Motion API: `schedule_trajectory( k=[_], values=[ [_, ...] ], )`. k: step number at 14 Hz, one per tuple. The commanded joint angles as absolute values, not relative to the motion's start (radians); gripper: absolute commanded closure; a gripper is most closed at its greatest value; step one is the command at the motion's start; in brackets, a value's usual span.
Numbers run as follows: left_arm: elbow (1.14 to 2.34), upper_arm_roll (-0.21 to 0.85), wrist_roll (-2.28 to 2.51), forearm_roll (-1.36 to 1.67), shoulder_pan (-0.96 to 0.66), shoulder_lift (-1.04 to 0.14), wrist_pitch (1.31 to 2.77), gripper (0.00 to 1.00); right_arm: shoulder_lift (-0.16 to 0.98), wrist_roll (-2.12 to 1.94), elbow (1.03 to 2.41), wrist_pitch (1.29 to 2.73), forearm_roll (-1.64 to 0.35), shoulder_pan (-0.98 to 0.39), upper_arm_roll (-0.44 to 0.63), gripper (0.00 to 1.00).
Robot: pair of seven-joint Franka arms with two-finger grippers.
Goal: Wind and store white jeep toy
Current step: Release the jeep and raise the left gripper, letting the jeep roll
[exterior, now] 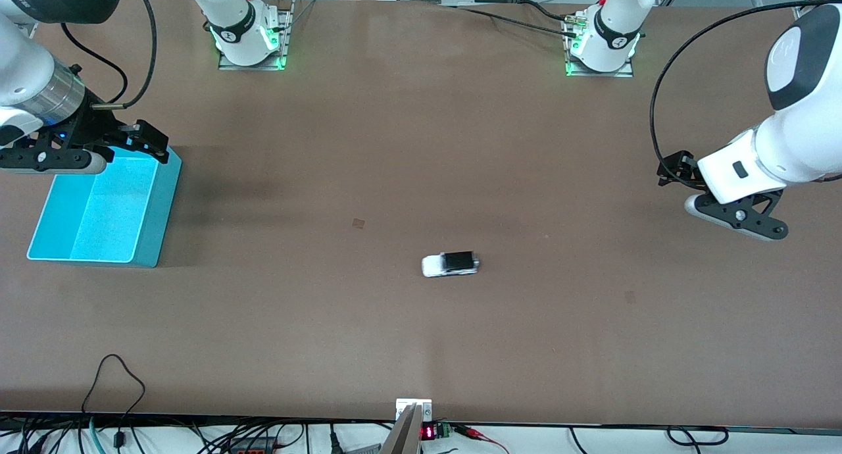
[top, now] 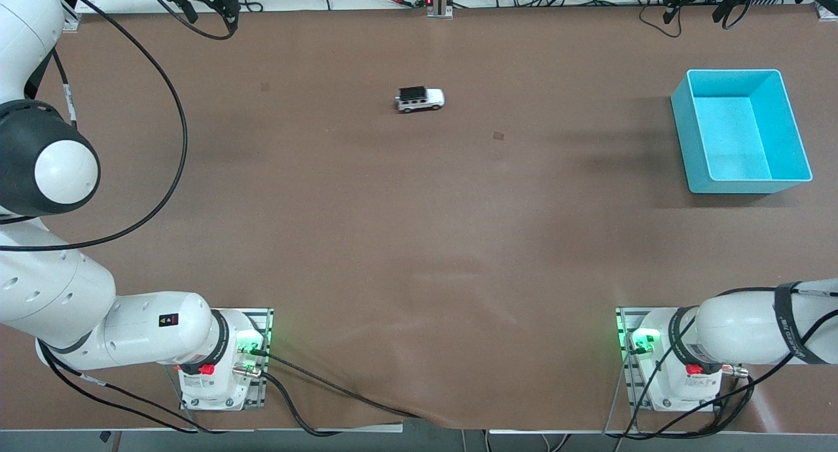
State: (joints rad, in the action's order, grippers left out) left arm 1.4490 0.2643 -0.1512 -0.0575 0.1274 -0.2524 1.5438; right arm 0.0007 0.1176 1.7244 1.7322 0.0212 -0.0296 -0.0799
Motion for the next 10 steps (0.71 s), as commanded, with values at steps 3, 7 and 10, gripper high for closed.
schedule_trajectory(
  k=[3,7,10],
  values=[
    [1.567,0.199,0.027,-0.022,0.068,-0.148,1.65,0.0,-0.012,0.135,1.729,1.724,0.02,-0.032,-0.083,0.0],
    [1.601,0.186,0.046,-0.006,0.052,-0.11,1.684,0.0,-0.012,0.135,1.729,1.724,0.02,-0.032,-0.083,0.0],
    [1.601,0.134,0.048,0.017,0.011,-0.097,1.684,0.0,-0.012,0.135,1.73,1.724,0.02,-0.032,-0.083,0.0]
  ],
)
